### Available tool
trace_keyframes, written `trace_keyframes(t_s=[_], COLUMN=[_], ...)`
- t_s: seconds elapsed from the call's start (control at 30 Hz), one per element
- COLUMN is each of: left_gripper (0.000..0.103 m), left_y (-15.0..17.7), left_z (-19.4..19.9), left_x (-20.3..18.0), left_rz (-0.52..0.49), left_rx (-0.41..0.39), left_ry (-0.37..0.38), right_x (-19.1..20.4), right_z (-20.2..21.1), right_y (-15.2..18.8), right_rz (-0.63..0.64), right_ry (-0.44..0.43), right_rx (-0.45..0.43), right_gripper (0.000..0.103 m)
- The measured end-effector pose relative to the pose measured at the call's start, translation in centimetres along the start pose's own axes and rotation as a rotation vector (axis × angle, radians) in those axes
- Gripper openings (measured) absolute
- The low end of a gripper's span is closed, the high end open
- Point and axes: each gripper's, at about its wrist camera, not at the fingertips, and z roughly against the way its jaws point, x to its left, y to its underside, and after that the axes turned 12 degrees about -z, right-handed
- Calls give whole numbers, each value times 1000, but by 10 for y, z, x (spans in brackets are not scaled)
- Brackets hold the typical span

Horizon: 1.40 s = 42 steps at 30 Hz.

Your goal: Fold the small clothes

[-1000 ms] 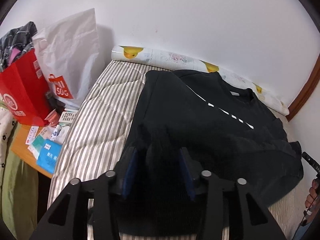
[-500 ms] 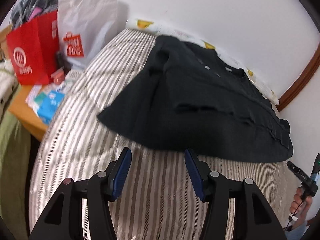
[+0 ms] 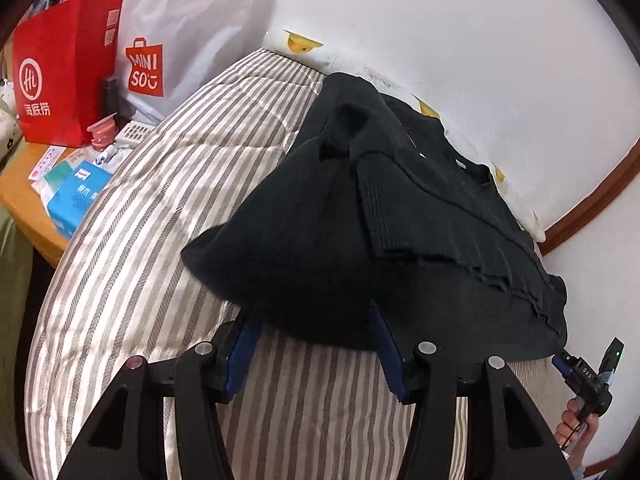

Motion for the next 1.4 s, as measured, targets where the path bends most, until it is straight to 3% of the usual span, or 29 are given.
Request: trace_keyframes(t_s=[0.27,0.47,0.6,0.7,0.9,1.4], left_gripper=[50,39,19,13,11,11], left_y=[-10,-15,-16,-16,-12,29], left_z=[-9,-14,-12,-9,1,33], left_x=[-6,-9,-16,-20,-26,-44], left_rz=[-24,-33,-54,-81,-88,-121], left_rx=[-6,-9,-25,-23,-27,-7], left_ry=[-24,-29,-49,-80,-97,-62], right_x=[-7,-8,-6,-4,-3,-43], right_z=[-19,-24,-28,-24,-10,44], right_y=[-15,-20,-21,-20,-15,19], right_rz=[-85,-105,-76,-57,-9,7], right_ry=[-78,-122,-142,-167,-159,-130], right_rx=[41,41,19,8,-5,-15], right_gripper=[57,57,35,22,17,17])
